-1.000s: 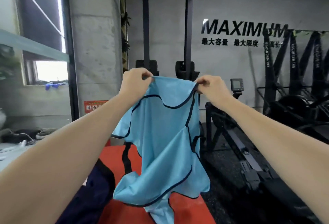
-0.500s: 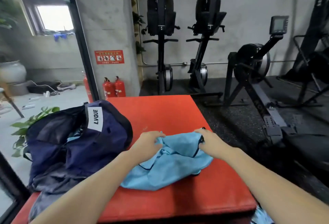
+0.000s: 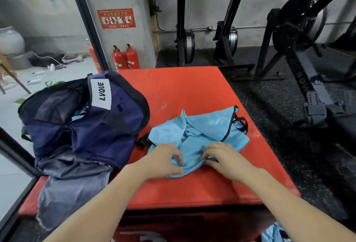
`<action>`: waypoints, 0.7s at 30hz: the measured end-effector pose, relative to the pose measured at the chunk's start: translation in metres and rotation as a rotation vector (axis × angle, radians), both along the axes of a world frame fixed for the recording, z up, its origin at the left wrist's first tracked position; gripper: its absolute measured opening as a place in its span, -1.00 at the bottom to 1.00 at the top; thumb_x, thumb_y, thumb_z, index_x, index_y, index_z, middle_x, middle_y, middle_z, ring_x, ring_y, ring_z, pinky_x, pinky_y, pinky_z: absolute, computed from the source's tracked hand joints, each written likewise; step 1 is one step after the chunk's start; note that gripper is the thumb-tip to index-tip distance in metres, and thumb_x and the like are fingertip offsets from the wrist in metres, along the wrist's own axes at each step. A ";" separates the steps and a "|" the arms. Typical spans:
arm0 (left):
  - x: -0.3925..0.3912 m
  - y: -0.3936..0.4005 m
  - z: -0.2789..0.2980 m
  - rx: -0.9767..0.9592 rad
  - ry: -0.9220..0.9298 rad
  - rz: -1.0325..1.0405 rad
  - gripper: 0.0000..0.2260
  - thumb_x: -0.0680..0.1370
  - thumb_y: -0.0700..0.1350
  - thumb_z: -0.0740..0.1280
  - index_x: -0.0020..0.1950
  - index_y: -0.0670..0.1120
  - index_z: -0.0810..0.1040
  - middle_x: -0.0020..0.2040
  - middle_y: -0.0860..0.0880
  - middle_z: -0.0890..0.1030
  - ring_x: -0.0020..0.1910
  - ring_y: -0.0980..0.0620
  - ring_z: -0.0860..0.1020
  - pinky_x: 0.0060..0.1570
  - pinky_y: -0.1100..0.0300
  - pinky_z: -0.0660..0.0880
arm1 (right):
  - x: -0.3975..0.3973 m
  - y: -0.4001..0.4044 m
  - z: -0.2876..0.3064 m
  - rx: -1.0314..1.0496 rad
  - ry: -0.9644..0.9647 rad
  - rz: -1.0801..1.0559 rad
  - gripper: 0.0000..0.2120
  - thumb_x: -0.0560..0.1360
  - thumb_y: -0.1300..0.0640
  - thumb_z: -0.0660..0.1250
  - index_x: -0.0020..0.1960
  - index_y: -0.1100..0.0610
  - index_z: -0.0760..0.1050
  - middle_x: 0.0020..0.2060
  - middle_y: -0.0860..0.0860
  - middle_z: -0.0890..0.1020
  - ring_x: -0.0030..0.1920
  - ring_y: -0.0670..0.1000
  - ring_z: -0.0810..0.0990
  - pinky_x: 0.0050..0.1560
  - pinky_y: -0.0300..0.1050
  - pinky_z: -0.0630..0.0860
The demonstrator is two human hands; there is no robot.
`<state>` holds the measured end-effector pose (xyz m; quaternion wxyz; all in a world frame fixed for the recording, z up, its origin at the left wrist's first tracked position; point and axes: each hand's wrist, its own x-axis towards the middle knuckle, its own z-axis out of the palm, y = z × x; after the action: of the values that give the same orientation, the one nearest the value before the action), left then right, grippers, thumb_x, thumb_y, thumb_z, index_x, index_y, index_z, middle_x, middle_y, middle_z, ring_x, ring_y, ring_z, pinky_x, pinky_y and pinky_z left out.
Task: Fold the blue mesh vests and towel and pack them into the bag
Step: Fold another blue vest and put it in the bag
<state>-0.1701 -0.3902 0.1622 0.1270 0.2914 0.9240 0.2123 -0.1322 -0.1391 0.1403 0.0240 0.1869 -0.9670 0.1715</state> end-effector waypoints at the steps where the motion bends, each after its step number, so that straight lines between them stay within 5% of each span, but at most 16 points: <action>1: -0.001 -0.002 0.001 0.026 -0.004 0.014 -0.90 0.40 -0.01 0.49 -0.13 0.04 0.67 -0.05 0.11 0.62 -0.02 0.19 0.55 0.07 0.24 0.45 | -0.001 0.000 0.002 -0.073 -0.009 -0.031 -0.90 0.54 0.00 0.39 0.03 -0.05 0.61 0.00 -0.14 0.65 0.10 -0.07 0.57 0.17 -0.05 0.46; 6: -0.017 -0.005 0.013 0.250 -0.016 0.253 -0.94 0.53 -0.08 0.40 -0.15 0.03 0.62 -0.29 0.01 0.64 -0.35 0.09 0.50 -0.33 0.33 0.38 | -0.009 -0.002 0.025 -0.488 -0.053 -0.162 -0.90 0.54 0.10 0.41 -0.14 -0.05 0.61 -0.22 -0.15 0.68 -0.18 -0.25 0.58 -0.09 -0.34 0.43; 10: -0.027 -0.003 0.018 0.390 0.012 0.358 -0.91 0.55 -0.03 0.40 -0.16 0.09 0.63 -0.43 -0.02 0.52 -0.46 0.09 0.32 -0.45 0.26 0.28 | -0.022 0.000 0.037 -0.645 -0.065 -0.210 -0.94 0.51 0.07 0.45 -0.14 0.00 0.66 -0.25 -0.13 0.70 -0.24 -0.15 0.61 -0.13 -0.27 0.48; 13: -0.029 0.000 0.012 0.421 0.112 0.407 -0.90 0.55 -0.13 0.40 -0.10 0.08 0.65 -0.18 0.07 0.65 -0.26 0.12 0.50 -0.16 0.29 0.41 | -0.034 0.005 0.027 -0.521 -0.030 -0.281 -0.95 0.47 0.01 0.49 -0.13 -0.04 0.64 -0.25 -0.15 0.68 -0.25 -0.22 0.58 -0.16 -0.32 0.46; 16: -0.028 0.000 0.000 0.151 0.385 0.328 -0.79 0.58 -0.21 0.32 0.05 0.09 0.64 0.04 0.14 0.60 0.07 0.09 0.45 0.12 0.13 0.29 | -0.037 0.008 0.017 -0.210 -0.013 -0.226 -0.86 0.50 -0.01 0.44 0.05 -0.04 0.60 -0.07 -0.16 0.65 -0.02 -0.12 0.59 0.04 -0.14 0.50; 18: -0.025 0.002 -0.004 0.174 0.449 0.247 -0.76 0.56 -0.26 0.33 0.04 0.05 0.67 0.00 0.11 0.59 0.01 0.17 0.43 0.08 0.17 0.32 | -0.035 0.007 0.014 -0.125 0.063 -0.158 -0.83 0.53 0.02 0.42 0.11 -0.01 0.60 -0.02 -0.12 0.62 0.05 -0.04 0.52 0.10 -0.11 0.46; 21: -0.009 0.010 -0.005 0.277 0.284 0.114 -0.81 0.53 -0.27 0.37 0.00 -0.01 0.69 -0.12 0.13 0.54 -0.18 0.25 0.47 -0.06 0.48 0.34 | -0.026 0.001 0.017 -0.222 0.092 -0.063 -0.93 0.53 -0.06 0.37 0.00 -0.12 0.58 -0.11 -0.22 0.55 -0.07 -0.16 0.50 0.00 -0.09 0.51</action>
<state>-0.1792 -0.3806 0.1576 -0.0580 0.2805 0.9096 0.3008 -0.1577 -0.1379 0.1575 0.0945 0.1603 -0.9453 0.2678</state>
